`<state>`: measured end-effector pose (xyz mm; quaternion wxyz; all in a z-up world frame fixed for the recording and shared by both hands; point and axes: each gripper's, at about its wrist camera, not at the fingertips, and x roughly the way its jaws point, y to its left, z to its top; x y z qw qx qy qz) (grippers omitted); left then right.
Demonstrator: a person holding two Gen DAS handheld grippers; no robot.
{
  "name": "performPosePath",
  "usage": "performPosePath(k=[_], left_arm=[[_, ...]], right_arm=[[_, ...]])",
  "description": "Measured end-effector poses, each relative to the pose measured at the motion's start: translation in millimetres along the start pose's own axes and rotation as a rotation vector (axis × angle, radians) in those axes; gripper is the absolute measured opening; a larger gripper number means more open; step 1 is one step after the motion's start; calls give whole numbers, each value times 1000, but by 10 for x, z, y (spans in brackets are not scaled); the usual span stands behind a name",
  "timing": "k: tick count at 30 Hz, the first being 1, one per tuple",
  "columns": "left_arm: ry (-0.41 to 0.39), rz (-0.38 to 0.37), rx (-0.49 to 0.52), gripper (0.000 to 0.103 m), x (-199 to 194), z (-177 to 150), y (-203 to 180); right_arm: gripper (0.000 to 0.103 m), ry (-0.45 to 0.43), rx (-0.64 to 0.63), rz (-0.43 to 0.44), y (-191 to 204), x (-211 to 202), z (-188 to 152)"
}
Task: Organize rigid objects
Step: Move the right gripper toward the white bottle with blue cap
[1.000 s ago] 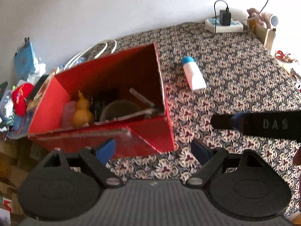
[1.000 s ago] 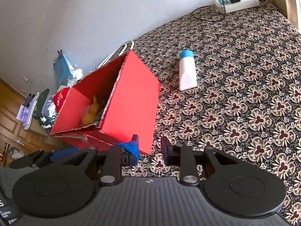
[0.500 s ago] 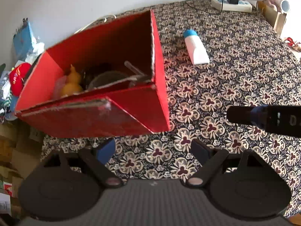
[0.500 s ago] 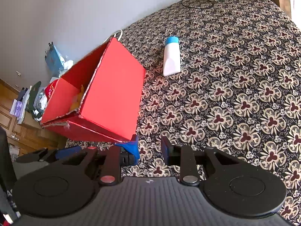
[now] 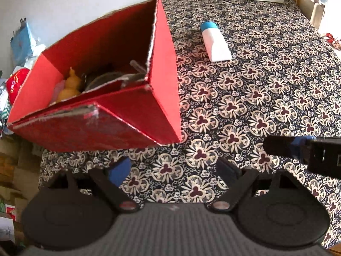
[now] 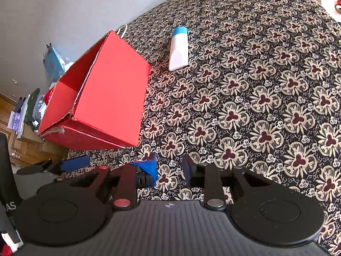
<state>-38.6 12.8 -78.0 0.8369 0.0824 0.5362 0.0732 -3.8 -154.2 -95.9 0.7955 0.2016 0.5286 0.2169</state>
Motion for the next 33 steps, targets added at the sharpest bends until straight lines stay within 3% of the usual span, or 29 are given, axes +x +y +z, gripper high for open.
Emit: performPosePath(k=[16, 33], left_arm=[[11, -11, 18, 87, 49, 1, -81], [-21, -52, 105, 88, 36, 110, -466]], right_arm=[[10, -17, 31, -13, -65, -68, 10], [10, -59, 133, -45, -371, -242, -7]])
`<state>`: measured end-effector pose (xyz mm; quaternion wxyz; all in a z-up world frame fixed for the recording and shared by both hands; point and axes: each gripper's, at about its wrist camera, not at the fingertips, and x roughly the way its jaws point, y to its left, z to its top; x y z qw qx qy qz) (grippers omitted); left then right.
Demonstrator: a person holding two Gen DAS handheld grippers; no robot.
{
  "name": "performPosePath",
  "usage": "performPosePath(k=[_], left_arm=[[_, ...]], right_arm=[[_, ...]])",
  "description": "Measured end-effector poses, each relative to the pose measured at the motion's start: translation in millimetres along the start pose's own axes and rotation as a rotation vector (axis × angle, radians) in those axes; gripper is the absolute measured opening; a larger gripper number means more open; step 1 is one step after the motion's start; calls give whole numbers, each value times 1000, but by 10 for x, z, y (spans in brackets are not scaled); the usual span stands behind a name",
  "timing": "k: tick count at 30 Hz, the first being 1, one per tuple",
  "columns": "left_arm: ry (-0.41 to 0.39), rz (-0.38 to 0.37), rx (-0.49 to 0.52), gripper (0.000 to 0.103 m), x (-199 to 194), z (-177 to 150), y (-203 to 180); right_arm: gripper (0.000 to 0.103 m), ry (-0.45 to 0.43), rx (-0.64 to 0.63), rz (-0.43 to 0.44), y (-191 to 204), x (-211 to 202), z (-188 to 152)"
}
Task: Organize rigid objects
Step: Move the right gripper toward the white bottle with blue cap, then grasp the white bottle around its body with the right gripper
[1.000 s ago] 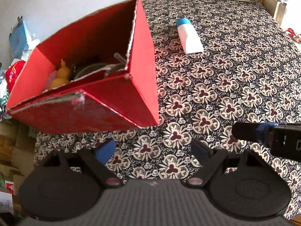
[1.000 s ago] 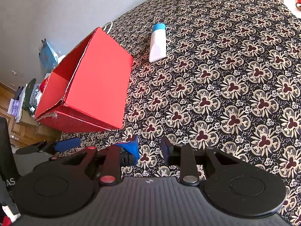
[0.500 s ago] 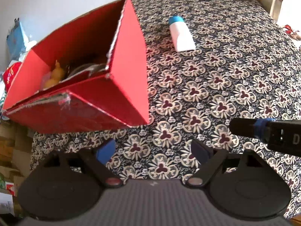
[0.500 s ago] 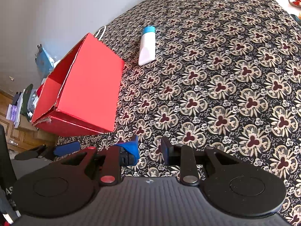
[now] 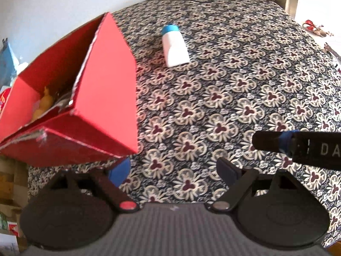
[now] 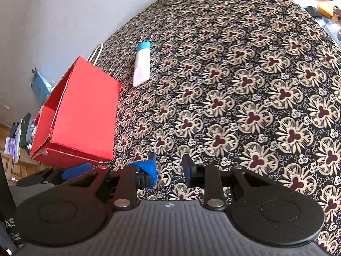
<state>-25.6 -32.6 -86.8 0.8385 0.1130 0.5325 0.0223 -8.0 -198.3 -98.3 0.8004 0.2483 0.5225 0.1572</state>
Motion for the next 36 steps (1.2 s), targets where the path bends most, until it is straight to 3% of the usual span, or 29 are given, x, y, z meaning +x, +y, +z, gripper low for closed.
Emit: performPosePath(k=[13, 21, 36], left_arm=[[-28, -73, 55, 88, 158, 231, -195], [-24, -92, 28, 88, 361, 525, -107], [-90, -146, 18, 88, 693, 972, -12]], right_arm=[[10, -27, 33, -31, -97, 51, 201], [10, -39, 32, -28, -87, 246, 578], [10, -16, -110, 3, 185, 792, 1485]])
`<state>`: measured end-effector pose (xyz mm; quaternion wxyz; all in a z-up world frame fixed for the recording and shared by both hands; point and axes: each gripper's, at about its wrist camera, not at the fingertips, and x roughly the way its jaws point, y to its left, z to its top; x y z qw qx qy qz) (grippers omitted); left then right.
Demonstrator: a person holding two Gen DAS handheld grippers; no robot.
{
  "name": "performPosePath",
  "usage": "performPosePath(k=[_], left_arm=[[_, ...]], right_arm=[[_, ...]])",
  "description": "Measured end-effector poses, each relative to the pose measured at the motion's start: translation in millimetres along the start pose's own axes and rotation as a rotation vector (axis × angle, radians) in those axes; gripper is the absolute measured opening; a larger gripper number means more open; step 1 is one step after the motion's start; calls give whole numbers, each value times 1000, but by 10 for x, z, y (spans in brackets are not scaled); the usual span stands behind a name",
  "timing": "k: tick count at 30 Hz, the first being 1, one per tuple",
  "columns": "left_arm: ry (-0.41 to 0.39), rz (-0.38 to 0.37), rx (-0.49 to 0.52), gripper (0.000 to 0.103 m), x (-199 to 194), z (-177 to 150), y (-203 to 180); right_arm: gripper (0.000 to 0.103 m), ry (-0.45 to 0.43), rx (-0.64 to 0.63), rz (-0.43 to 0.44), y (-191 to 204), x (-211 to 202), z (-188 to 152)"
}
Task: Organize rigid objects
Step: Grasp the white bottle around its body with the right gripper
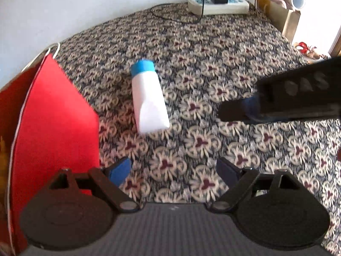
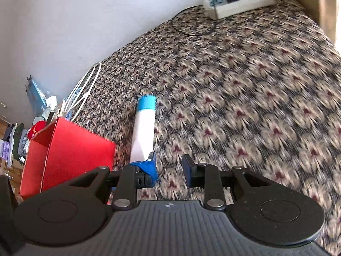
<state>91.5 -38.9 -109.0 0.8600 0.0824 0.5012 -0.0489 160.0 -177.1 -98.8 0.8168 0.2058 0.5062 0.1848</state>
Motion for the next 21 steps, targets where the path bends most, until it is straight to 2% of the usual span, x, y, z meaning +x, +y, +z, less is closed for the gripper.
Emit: performPosePath(k=[11, 16, 20, 21], left_arm=[[-42, -32, -39, 88, 277, 154, 189], [-40, -76, -58, 88, 329, 153, 265], [-34, -90, -76, 79, 359, 152, 333], [-30, -100, -78, 81, 372, 149, 351]], right_arm=[[10, -9, -70, -13, 211, 699, 618], [10, -48, -152, 2, 381, 900, 742], [10, -70, -197, 31, 435, 1001, 787], [10, -61, -192, 48, 430, 1025, 796]])
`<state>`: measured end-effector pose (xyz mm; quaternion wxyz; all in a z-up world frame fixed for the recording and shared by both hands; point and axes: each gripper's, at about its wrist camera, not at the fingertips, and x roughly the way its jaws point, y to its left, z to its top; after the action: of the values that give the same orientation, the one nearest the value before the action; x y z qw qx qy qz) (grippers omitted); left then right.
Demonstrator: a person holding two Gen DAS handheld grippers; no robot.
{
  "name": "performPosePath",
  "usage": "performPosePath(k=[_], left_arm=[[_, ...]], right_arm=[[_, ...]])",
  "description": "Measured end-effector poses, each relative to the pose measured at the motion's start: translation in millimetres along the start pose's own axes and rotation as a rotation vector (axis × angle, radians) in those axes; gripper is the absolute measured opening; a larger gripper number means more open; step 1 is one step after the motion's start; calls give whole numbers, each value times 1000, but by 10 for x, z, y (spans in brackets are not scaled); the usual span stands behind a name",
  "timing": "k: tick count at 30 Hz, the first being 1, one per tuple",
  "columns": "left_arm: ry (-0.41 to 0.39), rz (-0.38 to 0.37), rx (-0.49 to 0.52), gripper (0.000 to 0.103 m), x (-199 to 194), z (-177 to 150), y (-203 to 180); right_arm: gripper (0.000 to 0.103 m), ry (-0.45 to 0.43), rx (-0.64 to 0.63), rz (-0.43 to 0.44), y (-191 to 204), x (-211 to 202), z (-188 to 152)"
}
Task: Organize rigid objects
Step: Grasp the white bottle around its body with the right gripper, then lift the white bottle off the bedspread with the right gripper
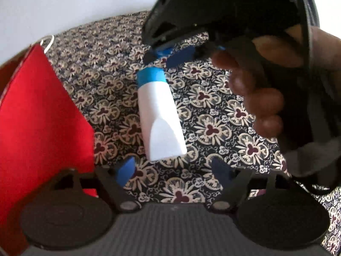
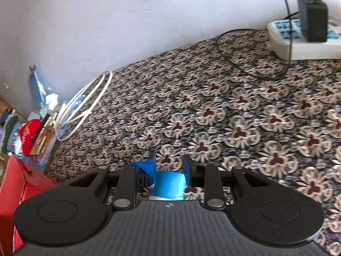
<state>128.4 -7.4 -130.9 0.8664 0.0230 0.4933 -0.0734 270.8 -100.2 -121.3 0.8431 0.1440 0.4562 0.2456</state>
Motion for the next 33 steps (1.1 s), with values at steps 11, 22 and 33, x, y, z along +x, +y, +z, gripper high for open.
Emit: performPosePath(k=[11, 22, 33], left_arm=[[7, 2, 9, 80, -3, -29, -23], [36, -62, -25, 55, -219, -251, -31], [56, -113, 1, 48, -623, -903, -155]], right_arm=[[7, 126, -3, 70, -26, -72, -178], [8, 233, 37, 127, -22, -507, -762], [9, 238, 132, 119, -106, -1020, -1375]])
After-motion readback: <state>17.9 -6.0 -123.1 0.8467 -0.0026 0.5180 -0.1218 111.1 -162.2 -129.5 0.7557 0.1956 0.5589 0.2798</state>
